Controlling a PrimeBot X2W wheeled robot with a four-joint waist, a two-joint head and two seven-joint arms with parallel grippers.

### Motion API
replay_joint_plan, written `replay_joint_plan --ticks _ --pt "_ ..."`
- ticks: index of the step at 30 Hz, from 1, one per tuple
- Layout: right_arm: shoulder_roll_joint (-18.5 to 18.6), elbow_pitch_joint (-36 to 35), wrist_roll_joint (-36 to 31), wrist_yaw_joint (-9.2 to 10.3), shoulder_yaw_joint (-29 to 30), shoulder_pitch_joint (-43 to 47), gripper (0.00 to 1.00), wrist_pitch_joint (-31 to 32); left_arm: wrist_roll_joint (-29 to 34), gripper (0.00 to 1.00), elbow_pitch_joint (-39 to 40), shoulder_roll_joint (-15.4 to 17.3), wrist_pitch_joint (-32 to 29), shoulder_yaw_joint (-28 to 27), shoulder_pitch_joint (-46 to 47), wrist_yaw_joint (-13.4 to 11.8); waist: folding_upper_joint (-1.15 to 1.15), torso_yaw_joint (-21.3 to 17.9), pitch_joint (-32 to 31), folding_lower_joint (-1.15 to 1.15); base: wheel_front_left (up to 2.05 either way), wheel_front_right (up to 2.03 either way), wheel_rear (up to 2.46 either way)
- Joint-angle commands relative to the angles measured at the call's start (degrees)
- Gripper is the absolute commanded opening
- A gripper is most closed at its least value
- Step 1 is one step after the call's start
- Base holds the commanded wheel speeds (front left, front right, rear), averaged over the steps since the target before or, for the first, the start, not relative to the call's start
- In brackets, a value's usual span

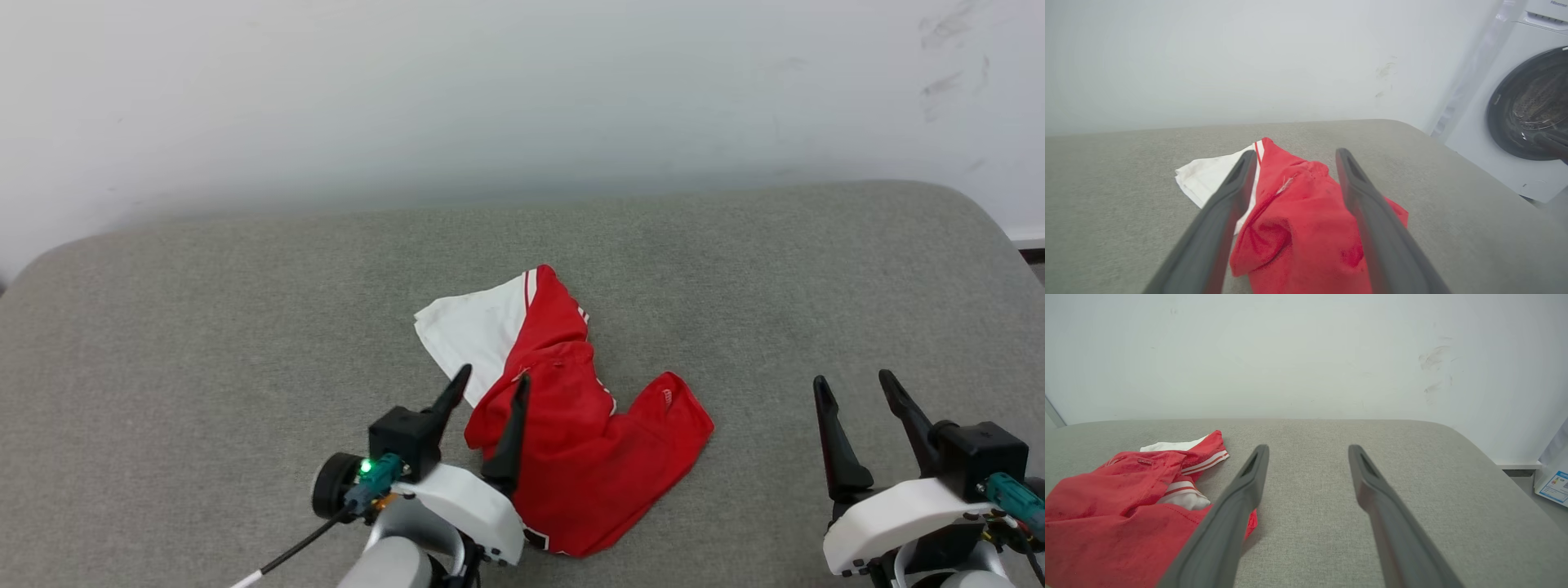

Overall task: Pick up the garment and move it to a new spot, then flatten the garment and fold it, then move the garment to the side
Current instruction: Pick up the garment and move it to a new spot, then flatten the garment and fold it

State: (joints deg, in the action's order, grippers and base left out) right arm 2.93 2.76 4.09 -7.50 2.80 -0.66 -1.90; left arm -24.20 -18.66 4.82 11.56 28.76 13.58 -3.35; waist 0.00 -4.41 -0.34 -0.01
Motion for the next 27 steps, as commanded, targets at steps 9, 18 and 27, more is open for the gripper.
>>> replay_joint_plan --ticks 9,18,27 --pt "-0.05 -1.39 -0.35 0.02 1.15 2.05 1.0 0.73 -1.53 1.0 5.58 6.01 1.15 -8.29 -2.44 -5.55 0.0 2.15 -1.36 0.01 0.0 0.0 0.0" --pt "-0.06 -2.2 0.5 0.02 0.64 3.47 1.0 1.6 -4.13 1.0 5.61 10.5 1.4 -13.26 -8.03 -6.95 0.0 1.94 -1.93 0.01 0.0 0.0 0.0" --pt "-0.06 -2.59 1.05 0.02 0.2 3.7 1.0 2.2 -4.08 1.0 6.73 11.45 0.95 -12.73 -8.97 -6.77 0.0 1.78 -1.87 0.01 0.0 0.0 0.0"
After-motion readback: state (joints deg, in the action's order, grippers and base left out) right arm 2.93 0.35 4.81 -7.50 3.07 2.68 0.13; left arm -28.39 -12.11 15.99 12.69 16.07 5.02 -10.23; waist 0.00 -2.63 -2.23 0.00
